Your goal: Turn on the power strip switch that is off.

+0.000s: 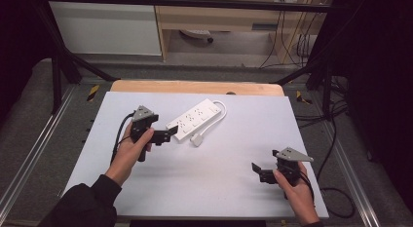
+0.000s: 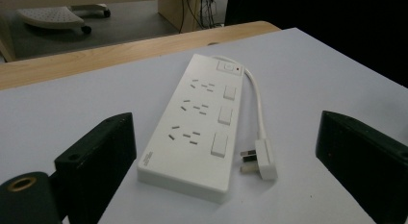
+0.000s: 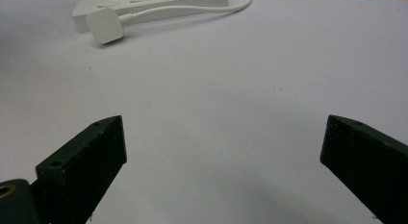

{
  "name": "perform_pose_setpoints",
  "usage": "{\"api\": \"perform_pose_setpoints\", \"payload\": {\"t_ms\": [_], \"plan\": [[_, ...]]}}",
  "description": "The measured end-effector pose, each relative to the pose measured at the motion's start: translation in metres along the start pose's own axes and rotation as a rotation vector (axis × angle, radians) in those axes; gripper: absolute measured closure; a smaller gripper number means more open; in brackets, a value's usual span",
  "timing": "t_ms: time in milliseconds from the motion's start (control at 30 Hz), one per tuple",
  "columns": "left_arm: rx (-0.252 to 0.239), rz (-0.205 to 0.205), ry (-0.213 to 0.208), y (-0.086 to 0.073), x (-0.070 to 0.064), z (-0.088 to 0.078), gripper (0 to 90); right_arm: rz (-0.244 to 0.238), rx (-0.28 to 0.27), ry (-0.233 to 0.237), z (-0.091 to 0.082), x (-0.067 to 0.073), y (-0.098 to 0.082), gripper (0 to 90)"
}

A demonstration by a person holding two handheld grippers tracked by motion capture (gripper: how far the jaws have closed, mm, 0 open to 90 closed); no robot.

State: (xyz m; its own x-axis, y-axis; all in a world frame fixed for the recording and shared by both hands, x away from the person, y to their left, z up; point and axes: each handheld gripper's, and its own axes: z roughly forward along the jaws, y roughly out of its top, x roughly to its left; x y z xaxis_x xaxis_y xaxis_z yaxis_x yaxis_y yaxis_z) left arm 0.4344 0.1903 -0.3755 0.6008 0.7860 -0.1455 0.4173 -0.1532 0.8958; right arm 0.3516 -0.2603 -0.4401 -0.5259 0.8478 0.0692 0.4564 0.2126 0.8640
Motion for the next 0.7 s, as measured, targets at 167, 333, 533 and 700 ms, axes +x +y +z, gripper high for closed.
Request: {"api": "perform_pose_setpoints", "payload": {"t_ms": [167, 333, 533, 700], "plan": [[-0.009, -0.013, 0.014, -0.008, 0.011, -0.016, 6.9, -0.003, 0.003, 0.000, 0.000, 0.000, 0.000, 2.6], [-0.013, -0.021, 0.023, -0.014, 0.017, -0.032, 6.9, 0.001, 0.005, -0.001, 0.001, 0.001, 0.000, 2.6], [-0.010, -0.032, 0.032, -0.025, 0.023, -0.055, 7.0, 0.001, 0.011, -0.001, 0.002, 0.000, -0.001, 2.6], [-0.016, -0.053, 0.046, -0.040, 0.028, -0.076, 7.1, 0.002, 0.011, -0.002, 0.002, 0.000, -0.001, 2.6]]}}
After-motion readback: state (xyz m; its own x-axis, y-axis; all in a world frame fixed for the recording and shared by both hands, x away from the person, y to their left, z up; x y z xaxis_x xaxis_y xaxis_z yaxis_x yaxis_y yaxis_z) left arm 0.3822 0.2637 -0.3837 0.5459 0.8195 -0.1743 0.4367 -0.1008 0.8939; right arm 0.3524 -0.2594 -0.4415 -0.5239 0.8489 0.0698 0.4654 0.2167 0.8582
